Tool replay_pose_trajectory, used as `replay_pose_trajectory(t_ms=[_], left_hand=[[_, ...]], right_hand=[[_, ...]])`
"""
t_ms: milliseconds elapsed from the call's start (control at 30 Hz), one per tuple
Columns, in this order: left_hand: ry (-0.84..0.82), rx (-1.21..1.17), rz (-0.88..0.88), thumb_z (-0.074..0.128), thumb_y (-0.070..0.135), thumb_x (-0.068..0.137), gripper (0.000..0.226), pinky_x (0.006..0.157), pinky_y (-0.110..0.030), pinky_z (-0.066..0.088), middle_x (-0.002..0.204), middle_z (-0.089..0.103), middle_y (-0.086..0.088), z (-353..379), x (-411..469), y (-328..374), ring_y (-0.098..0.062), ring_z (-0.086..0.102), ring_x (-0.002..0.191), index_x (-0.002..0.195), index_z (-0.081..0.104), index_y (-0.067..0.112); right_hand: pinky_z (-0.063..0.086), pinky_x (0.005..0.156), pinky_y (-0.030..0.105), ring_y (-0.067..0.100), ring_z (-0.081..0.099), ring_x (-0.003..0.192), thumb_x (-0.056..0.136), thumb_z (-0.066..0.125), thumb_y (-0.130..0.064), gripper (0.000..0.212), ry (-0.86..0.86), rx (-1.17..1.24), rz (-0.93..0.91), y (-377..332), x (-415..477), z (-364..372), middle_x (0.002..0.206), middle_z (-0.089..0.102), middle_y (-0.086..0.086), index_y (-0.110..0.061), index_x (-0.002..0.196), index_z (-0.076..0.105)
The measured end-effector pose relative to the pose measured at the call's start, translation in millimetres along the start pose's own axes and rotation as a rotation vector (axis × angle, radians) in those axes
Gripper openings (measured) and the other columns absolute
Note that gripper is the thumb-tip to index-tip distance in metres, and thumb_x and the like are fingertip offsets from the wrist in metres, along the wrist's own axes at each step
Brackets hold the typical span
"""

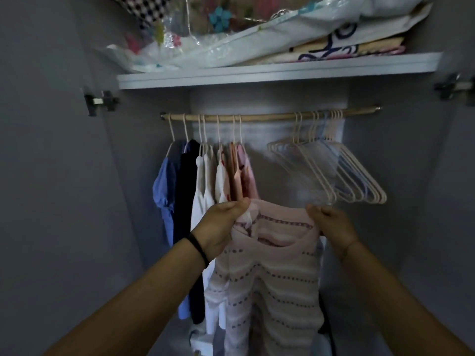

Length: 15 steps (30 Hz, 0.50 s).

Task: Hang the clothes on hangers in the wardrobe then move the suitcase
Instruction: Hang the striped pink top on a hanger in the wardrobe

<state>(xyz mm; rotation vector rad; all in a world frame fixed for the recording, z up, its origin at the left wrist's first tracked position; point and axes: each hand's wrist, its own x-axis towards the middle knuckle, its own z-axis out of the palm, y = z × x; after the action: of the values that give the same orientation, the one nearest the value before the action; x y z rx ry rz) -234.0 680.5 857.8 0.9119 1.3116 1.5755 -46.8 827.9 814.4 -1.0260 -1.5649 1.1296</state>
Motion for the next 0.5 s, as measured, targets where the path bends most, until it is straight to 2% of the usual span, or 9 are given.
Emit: replay_pose_trajectory(t_ms=[67,133,167,267,333,433,500], left_hand=[[-0.030,-0.036,-0.009,0.060,0.026,0.090,0.037,0.087,-0.040,0.055,0.106,0.068,-0.024,5,18,7,-0.032,0.066,0.095,0.110,0.065,-0.006],[-0.039,-0.059,-0.001,0.062,0.026,0.088,0.035,0.084,-0.039,0.055,0.099,0.070,-0.022,12,34,14,-0.031,0.067,0.092,0.107,0.067,-0.004],[-0.043,-0.066,0.008,0.063,0.025,0.088,0.032,0.083,-0.038,0.056,0.094,0.071,-0.020,15,41,16,-0.029,0.068,0.088,0.102,0.069,-0.003],[-0.063,-0.043,0.028,0.062,0.023,0.088,0.023,0.088,-0.037,0.053,0.086,0.072,-0.016,22,60,22,-0.026,0.068,0.083,0.085,0.073,0.004],[-0.083,-0.042,0.035,0.061,0.023,0.089,0.025,0.087,-0.035,0.053,0.081,0.072,-0.016,24,68,23,-0.023,0.069,0.078,0.076,0.075,0.007],[-0.078,-0.073,0.025,0.060,0.021,0.090,0.025,0.082,-0.035,0.055,0.081,0.071,-0.019,24,81,21,-0.024,0.069,0.073,0.082,0.072,0.001],[-0.069,-0.072,0.027,0.060,0.021,0.089,0.025,0.073,-0.030,0.058,0.079,0.071,-0.019,24,90,21,-0.023,0.069,0.069,0.085,0.070,-0.001]], right_hand=[[0.037,0.059,0.031,0.022,0.042,0.061,0.090,0.061,-0.023,0.030,0.040,-0.026,-0.030,-2,15,0,0.065,0.042,0.016,-0.005,0.068,0.053],[0.037,0.065,0.033,0.021,0.042,0.064,0.092,0.059,-0.019,0.033,0.077,-0.043,-0.075,-6,30,-2,0.065,0.040,0.022,0.000,0.065,0.052],[0.036,0.065,0.033,0.021,0.042,0.064,0.093,0.056,-0.018,0.035,0.094,-0.049,-0.102,-10,39,-4,0.066,0.039,0.025,0.001,0.065,0.052],[0.034,0.058,0.026,0.021,0.040,0.063,0.096,0.048,-0.016,0.032,0.165,-0.086,-0.146,-24,68,-9,0.065,0.042,0.017,-0.004,0.066,0.050],[0.039,0.055,0.022,0.024,0.047,0.064,0.096,0.045,-0.017,0.032,0.178,-0.125,-0.142,-26,93,-11,0.074,0.051,0.026,0.005,0.076,0.055],[0.046,0.072,0.037,0.036,0.058,0.080,0.097,0.040,-0.022,0.040,0.130,-0.197,-0.119,-24,123,-10,0.094,0.060,0.032,0.012,0.096,0.059],[0.047,0.072,0.041,0.039,0.058,0.079,0.098,0.038,-0.022,0.041,0.094,-0.230,-0.113,-20,139,-6,0.093,0.060,0.034,0.013,0.094,0.059]])
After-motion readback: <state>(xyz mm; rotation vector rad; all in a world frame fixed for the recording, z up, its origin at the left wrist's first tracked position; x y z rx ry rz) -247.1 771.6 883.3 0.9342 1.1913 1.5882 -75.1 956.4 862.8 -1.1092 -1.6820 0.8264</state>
